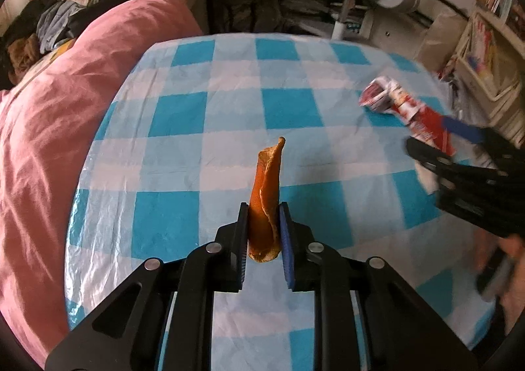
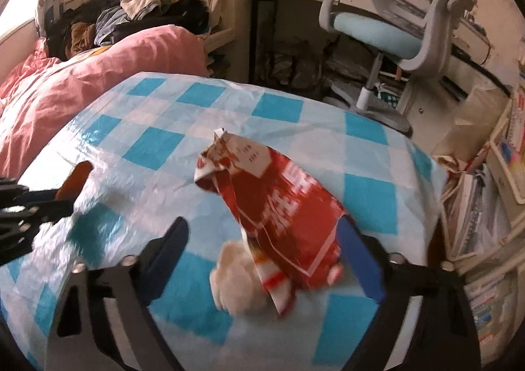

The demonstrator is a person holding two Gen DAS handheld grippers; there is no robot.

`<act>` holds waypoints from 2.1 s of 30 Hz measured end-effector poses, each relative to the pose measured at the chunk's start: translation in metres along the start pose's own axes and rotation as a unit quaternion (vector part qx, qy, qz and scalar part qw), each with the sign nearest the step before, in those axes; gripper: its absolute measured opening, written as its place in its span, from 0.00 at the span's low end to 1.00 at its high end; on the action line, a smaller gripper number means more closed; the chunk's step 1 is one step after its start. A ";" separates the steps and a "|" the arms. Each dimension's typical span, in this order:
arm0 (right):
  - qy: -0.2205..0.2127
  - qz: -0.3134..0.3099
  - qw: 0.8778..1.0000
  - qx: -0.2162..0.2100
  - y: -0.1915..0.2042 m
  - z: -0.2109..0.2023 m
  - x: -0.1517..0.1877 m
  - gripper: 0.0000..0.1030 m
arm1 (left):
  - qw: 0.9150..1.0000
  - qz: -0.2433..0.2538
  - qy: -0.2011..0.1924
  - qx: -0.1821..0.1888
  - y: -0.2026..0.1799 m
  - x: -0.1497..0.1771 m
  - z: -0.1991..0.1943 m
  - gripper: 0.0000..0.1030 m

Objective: Collect trash
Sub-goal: 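Grasp the orange piece with the left tool while the right tool approaches the red wrapper, then grasp the red wrapper with the right tool while the left tool holds the orange piece, then carry the orange piece and red wrapper over the yellow bucket with both tools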

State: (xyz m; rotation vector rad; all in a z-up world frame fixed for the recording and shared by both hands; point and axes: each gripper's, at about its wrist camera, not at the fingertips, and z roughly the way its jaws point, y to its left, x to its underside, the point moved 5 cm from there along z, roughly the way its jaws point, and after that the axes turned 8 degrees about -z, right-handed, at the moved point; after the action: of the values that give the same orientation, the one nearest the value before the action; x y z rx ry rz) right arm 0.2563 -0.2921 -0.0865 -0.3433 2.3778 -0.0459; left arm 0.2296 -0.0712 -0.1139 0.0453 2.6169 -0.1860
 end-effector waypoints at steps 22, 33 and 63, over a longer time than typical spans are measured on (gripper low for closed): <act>-0.093 -0.013 0.992 -0.080 0.042 -0.114 0.011 0.04 | 0.997 -0.048 -0.017 0.059 0.023 0.025 -0.060 0.16; -0.040 -0.047 0.988 -0.144 0.108 -0.117 0.051 0.04 | 0.995 -0.076 -0.021 0.069 0.049 0.069 -0.094 0.16; -0.050 -0.042 0.967 -0.245 0.182 -0.187 0.132 0.04 | 0.996 -0.059 -0.067 0.015 0.062 0.161 -0.162 0.16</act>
State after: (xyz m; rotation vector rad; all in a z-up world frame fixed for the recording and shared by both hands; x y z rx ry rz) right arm -0.0045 -0.1630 -0.0593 -0.6611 2.2489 0.5172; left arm 0.0145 0.0124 -0.0616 -0.1082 2.4834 -0.2608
